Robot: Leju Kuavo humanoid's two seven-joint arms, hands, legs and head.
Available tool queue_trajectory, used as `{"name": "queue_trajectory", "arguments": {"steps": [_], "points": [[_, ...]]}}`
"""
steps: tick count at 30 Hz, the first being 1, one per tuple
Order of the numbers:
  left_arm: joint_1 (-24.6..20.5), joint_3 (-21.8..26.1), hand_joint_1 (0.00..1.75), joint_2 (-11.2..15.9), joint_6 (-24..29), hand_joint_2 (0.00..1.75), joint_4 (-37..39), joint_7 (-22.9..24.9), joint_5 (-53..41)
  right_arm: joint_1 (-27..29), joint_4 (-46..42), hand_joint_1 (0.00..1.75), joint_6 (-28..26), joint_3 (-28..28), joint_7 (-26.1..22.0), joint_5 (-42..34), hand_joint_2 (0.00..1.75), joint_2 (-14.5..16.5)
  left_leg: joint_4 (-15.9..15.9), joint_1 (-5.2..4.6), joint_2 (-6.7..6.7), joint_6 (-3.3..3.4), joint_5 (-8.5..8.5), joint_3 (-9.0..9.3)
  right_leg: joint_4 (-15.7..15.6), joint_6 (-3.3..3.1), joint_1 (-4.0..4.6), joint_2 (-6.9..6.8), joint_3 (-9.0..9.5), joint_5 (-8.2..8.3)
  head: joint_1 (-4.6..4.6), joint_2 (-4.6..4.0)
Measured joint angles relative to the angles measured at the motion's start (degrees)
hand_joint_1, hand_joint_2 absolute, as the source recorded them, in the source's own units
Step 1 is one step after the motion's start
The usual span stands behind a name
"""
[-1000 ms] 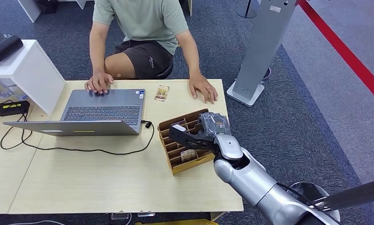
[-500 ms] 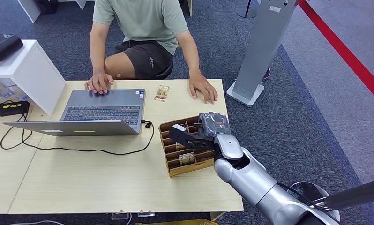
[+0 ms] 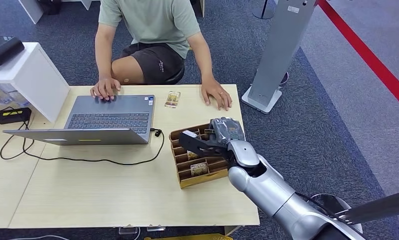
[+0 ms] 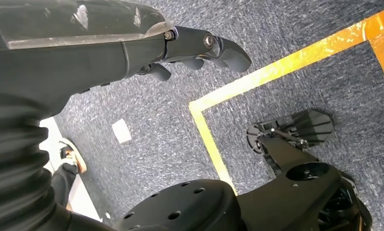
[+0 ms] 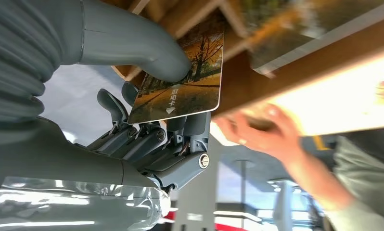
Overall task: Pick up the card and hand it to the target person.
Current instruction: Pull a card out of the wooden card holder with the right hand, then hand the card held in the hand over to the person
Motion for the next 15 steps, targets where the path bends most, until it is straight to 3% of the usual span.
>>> {"name": "queue_trajectory", "arguments": {"steps": [9,15], "points": [[-1.95,-1.14,0.00,-0.39,-0.61,1.75,-0.02,0.63,-0.28,-13.49,13.66,1.50,-3.28,0.97,-10.69,-7.71,1.75,8.04,0.00,0.00,-0.02,-0.08,0.07,-0.02,0.11,-0.02,0.00,-0.03,-0.08,0.01,-0.15,0.00],[-2.09,-1.72,0.00,-0.85,-0.58,1.75,-0.02,0.45,0.27,-19.91,25.56,1.50,-5.73,1.45,-12.49,-9.92,1.75,12.78,0.00,0.00,-0.02,-0.07,0.07,-0.06,0.11,-0.02,0.00,-0.05,-0.12,0.01,-0.11,0.00]]}}
